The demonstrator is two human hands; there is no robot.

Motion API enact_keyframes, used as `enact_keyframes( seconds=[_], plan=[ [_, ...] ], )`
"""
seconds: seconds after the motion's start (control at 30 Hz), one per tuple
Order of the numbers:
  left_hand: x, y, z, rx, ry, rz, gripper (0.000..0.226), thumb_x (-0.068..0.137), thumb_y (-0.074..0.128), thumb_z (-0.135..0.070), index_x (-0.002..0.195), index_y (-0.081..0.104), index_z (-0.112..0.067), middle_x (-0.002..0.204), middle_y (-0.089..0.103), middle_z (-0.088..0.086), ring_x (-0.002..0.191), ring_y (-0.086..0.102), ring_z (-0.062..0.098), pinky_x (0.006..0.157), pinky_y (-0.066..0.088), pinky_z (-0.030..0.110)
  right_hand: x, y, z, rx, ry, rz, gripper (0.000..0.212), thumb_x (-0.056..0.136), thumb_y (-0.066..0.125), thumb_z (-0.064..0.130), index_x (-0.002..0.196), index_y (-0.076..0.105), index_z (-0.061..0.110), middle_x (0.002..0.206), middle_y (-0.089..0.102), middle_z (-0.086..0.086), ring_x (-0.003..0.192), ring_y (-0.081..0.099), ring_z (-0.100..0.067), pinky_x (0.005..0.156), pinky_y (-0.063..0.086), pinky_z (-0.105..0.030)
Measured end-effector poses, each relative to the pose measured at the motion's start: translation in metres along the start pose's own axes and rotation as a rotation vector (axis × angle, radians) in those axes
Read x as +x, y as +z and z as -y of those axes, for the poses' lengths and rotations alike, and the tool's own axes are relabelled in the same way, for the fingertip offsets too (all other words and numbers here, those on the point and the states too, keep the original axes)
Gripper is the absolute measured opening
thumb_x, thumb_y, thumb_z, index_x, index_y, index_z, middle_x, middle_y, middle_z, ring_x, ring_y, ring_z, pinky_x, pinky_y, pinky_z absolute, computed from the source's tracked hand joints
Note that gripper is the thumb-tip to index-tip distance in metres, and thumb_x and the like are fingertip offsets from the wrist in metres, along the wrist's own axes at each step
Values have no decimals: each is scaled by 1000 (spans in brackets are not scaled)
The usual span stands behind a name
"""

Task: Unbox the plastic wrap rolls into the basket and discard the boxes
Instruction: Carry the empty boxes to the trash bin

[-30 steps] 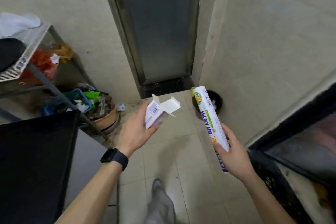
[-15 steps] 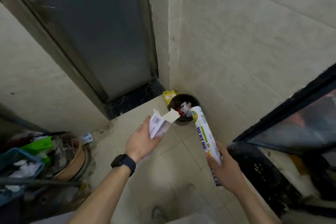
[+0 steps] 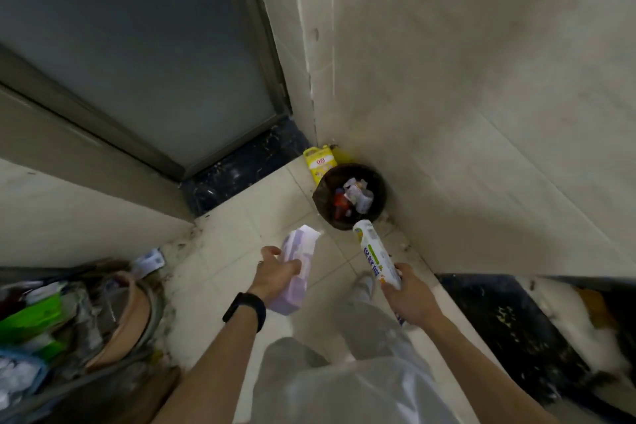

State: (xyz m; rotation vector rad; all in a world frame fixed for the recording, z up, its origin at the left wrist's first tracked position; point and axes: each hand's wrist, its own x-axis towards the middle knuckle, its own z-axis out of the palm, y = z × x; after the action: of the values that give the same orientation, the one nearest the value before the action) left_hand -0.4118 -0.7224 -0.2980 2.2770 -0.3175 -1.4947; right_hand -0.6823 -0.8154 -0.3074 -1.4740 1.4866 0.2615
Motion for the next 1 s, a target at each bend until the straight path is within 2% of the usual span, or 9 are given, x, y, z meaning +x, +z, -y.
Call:
enact_keyframes(
  seconds=[0.17, 0.3, 0.37, 0.53, 0.67, 0.73, 0.83, 0.93, 1.0],
  plan=[
    [73, 28, -34, 135, -35, 43, 58, 91, 61, -36, 141, 38, -17, 131, 56, 16, 105, 57, 31, 83, 47, 35, 87, -20, 33, -55, 18, 63, 56, 88, 65, 33, 138, 46, 17, 128, 57, -12, 108, 63, -30, 92, 54, -44],
    [152, 54, -47, 218, 37, -26, 57, 97, 54, -38, 147, 35, -19, 138, 51, 20, 119, 54, 38, 99, 47, 43, 168, -11, 38, -83, 71, 38, 59, 84, 67, 27, 137, 45, 15, 120, 51, -10, 101, 62, -33, 83, 55, -40],
    [195, 67, -48, 241, 43, -47, 57, 97, 53, -41, 149, 34, -26, 142, 46, 19, 125, 50, 38, 98, 44, 41, 210, 3, 30, -101, 97, 8, 53, 88, 64, 26, 137, 45, 13, 123, 56, -13, 103, 63, -33, 79, 54, -36],
    [309, 102, -38, 300, 101, 2, 66, 85, 54, -41, 147, 32, -39, 141, 43, 14, 114, 54, 36, 81, 42, 34, 305, 48, 4, -97, 153, -37, 54, 95, 59, 28, 143, 41, 14, 127, 61, -14, 107, 63, -31, 76, 45, -27],
    [387, 135, -29, 366, 164, 113, 70, 89, 58, -38, 149, 22, -36, 145, 31, 10, 101, 49, 27, 89, 48, 36, 367, 79, -13, -65, 192, -17, 57, 92, 62, 24, 144, 40, 15, 128, 57, -12, 100, 60, -25, 75, 52, -31],
    [419, 148, -26, 365, 198, 151, 67, 92, 57, -38, 148, 22, -34, 144, 28, 13, 108, 56, 34, 91, 48, 35, 392, 92, -17, -44, 203, -48, 60, 92, 62, 24, 146, 39, 15, 131, 56, -13, 100, 57, -23, 74, 48, -27],
    [457, 159, -29, 400, 277, 187, 65, 96, 52, -43, 152, 19, -33, 152, 23, 13, 118, 54, 37, 86, 42, 31, 424, 110, -19, 2, 173, -132, 61, 94, 61, 28, 149, 37, 17, 138, 56, -11, 114, 61, -30, 80, 48, -27],
    [476, 161, -32, 460, 294, 274, 75, 95, 51, -54, 155, 10, -37, 165, 1, 3, 142, 32, 33, 106, 41, 40, 439, 125, -18, 8, 129, -181, 71, 94, 63, 33, 154, 26, 24, 146, 52, -9, 115, 61, -32, 80, 49, -27],
    [479, 152, -32, 546, 318, 282, 75, 94, 51, -55, 156, 12, -36, 166, -1, -1, 147, 22, 31, 115, 34, 44, 440, 134, -16, -52, 134, -145, 79, 94, 61, 41, 158, 18, 24, 159, 36, -11, 131, 51, -36, 98, 51, -38]
  ],
)
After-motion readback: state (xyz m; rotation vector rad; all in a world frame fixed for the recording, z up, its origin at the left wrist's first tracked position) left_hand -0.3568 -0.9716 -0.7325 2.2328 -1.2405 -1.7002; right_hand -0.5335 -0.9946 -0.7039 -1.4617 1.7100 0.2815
